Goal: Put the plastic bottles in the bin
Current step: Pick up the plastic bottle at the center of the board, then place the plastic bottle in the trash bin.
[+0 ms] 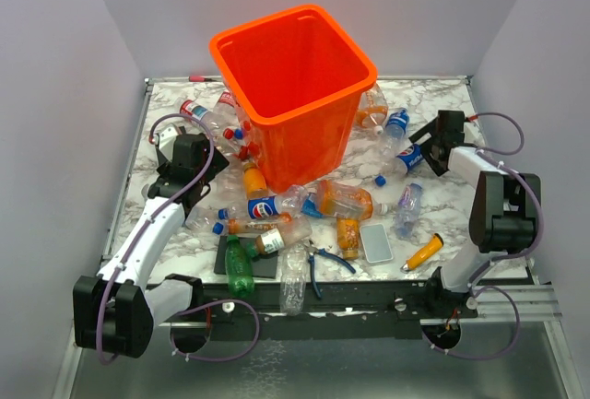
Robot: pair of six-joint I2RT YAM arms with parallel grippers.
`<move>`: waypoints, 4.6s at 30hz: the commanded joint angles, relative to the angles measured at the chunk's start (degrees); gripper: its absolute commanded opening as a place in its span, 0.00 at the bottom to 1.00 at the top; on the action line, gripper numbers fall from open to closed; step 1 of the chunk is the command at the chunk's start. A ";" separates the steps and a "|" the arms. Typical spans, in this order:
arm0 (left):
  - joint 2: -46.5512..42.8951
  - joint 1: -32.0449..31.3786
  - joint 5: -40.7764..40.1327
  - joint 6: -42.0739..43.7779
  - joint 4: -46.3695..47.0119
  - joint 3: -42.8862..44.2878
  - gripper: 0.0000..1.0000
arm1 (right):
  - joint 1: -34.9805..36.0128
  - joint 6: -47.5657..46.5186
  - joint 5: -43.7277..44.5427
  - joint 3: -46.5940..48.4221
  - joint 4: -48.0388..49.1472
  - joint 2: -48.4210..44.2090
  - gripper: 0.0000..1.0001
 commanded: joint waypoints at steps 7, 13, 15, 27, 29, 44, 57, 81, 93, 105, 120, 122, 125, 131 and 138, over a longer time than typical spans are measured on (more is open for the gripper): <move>-2.05 -0.25 -1.00 0.46 -1.10 0.57 0.99 | -0.73 -2.37 -1.79 3.83 -3.13 5.92 0.84; -2.05 -0.72 -4.19 1.12 -2.99 2.60 0.99 | -0.73 -2.90 -2.85 4.44 -3.86 8.84 0.69; -2.07 -1.43 -6.87 1.37 -4.48 4.37 0.99 | -0.71 -2.65 -3.17 3.72 -3.35 9.02 0.62; -4.60 -3.61 -23.67 2.15 -12.47 19.04 0.99 | -0.73 -2.22 -0.31 2.85 -4.46 -4.45 0.38; -5.14 -3.60 -25.71 2.79 -13.17 21.33 0.99 | -0.73 -3.17 1.46 4.36 -6.28 -8.19 0.37; -3.98 -3.80 -11.38 11.70 -8.50 37.46 0.99 | -0.58 -6.55 -10.27 16.11 -6.00 -31.89 0.32; 1.76 -10.05 51.49 -3.87 40.10 30.13 0.99 | 0.98 8.50 -56.84 11.91 25.73 -42.21 0.34; 19.65 -45.41 47.29 11.32 41.13 37.78 0.99 | 7.09 28.13 -56.44 3.96 55.49 -41.78 0.33; 21.54 -47.29 47.51 10.46 40.95 39.80 0.44 | 7.96 23.38 -59.07 6.90 46.36 -41.90 0.71; 12.76 -46.25 25.13 22.08 30.81 41.23 0.31 | 7.97 5.89 -53.36 16.54 14.79 -48.98 1.00; 11.60 -34.65 -11.27 39.65 14.23 54.42 0.38 | 8.74 -2.71 -36.02 3.61 0.13 -58.81 1.00; 13.63 -34.05 -13.10 41.56 12.65 57.15 0.40 | 8.71 -1.38 -27.96 -0.27 -3.18 -60.83 1.00; 17.01 -32.57 -12.93 42.58 10.42 61.23 0.41 | 8.76 0.13 -18.45 -7.53 -5.07 -64.94 1.00; 24.05 -27.64 -8.64 38.63 6.18 67.93 0.41 | 8.75 -4.86 -21.00 -14.60 -8.60 -68.30 1.00; 29.61 -25.20 -5.62 36.63 5.35 67.76 0.44 | 8.76 -4.88 -22.16 -21.86 -8.84 -71.22 1.00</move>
